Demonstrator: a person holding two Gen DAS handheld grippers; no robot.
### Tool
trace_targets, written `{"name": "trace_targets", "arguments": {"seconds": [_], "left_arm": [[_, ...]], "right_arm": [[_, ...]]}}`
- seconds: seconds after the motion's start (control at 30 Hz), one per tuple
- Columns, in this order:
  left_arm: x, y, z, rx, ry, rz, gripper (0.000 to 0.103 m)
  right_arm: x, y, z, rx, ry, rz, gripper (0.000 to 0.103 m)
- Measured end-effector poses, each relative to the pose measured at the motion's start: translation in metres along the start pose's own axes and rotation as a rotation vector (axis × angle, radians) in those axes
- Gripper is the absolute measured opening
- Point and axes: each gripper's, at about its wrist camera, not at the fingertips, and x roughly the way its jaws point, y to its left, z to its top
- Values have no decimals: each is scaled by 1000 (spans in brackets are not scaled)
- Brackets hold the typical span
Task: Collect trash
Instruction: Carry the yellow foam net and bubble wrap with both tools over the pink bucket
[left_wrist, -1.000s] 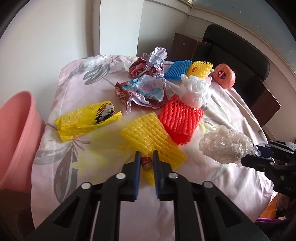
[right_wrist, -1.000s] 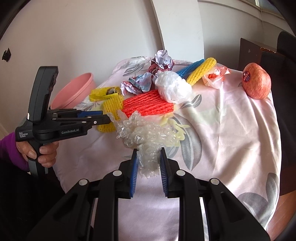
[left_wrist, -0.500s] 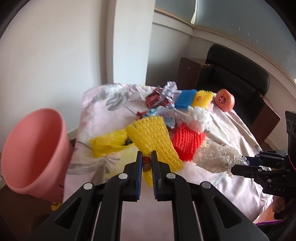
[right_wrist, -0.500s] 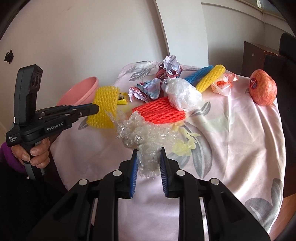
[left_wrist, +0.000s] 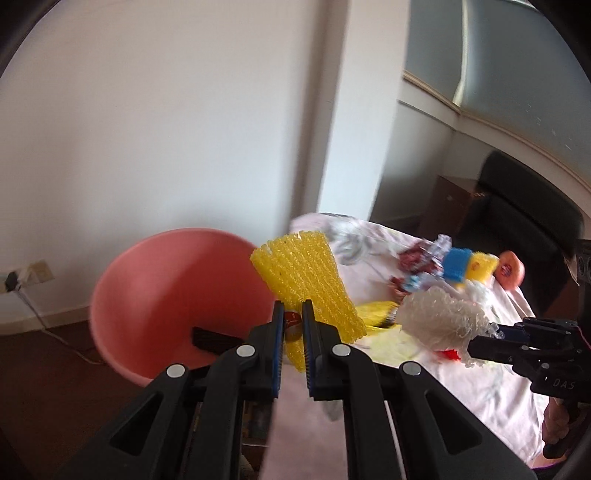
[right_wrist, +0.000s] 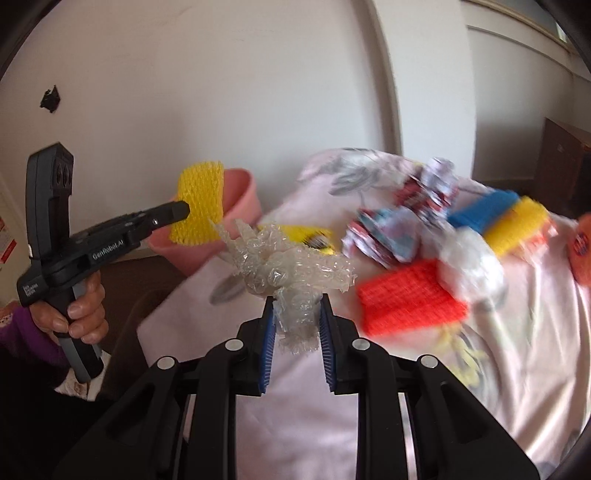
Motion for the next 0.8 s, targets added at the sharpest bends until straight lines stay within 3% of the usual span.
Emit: {"name": "trace_targets", "arguments": {"seconds": [0.37,0.8], "left_arm": [[-6,75,-11,-105,1,143,9],[-1,112,-23,-165,27,213,9]], "right_arm": [[67,77,71,-120,13,82,23],[136,121,93,-151,90,82,23]]}}
